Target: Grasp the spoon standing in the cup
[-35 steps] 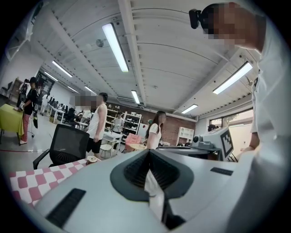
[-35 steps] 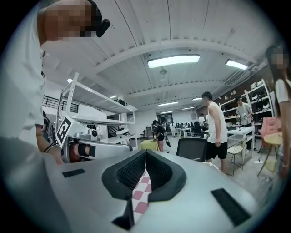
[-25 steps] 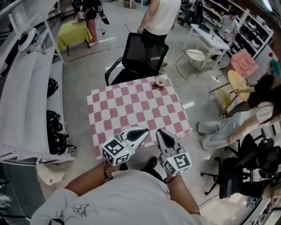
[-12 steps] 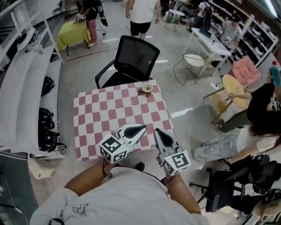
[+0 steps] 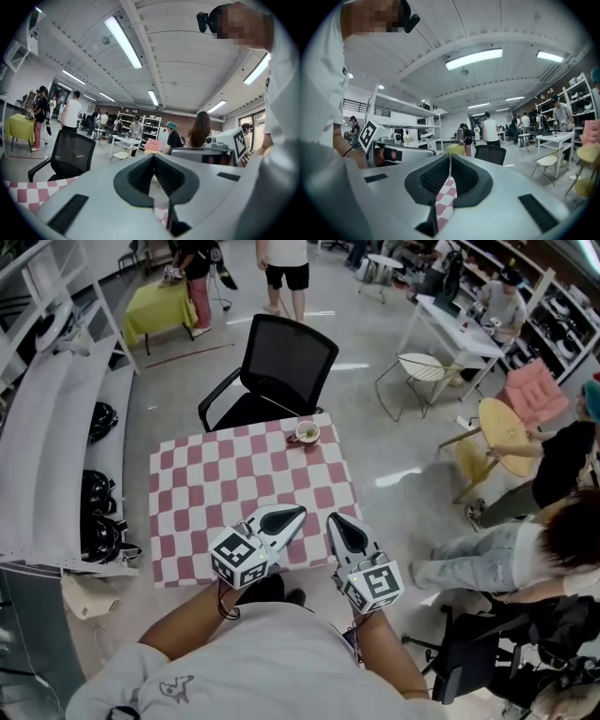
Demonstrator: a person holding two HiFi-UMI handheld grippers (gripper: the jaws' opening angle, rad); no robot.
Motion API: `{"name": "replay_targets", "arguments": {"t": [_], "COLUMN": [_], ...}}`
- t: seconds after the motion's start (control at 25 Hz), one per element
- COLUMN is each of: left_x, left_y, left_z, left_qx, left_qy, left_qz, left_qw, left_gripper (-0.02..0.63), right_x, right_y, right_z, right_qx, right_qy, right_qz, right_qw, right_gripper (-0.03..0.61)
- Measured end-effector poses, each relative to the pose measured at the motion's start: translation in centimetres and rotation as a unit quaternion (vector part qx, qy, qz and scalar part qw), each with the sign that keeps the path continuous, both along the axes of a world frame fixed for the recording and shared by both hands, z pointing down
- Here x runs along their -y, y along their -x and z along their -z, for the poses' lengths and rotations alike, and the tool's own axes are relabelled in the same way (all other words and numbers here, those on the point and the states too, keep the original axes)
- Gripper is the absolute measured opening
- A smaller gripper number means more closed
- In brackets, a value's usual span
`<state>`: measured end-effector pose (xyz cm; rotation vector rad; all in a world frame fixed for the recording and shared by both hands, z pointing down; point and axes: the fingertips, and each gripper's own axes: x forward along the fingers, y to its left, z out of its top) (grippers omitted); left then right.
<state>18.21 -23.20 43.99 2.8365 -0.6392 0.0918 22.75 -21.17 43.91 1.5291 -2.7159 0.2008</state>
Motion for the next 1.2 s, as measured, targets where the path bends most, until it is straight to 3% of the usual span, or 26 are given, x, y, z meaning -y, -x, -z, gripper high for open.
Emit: {"name": "replay_targets", "arguments": {"t": [0.68, 0.84, 1.2], "left_x": [10.6, 13.1, 17.8], "left_y": [-0.1, 0.7, 2.8], "left_z": [-4.3, -5.9, -10.6], "left_qx": [0.025, 0.029, 0.041], "left_qy": [0.033, 0.044, 0.07], "left_qz": [0.005, 0.01, 0.025], "left_qw": [0.9991, 0.9985, 0.9964], "left_gripper": [0.011, 0.011, 0.011], "right_x": [11.3, 14.3, 20.7], "right_y": [-0.9, -0.3, 1.8], "right_z": [-5.6, -7.7, -13.0], "right_qx": [-0.009, -0.016, -0.057], "right_qy": [0.054, 0.07, 0.095], "right_qz": [-0.005, -0.004, 0.006], "right_qw": [0.998, 0.997, 0.994], "right_gripper": [0.037, 0.089, 0.114]}}
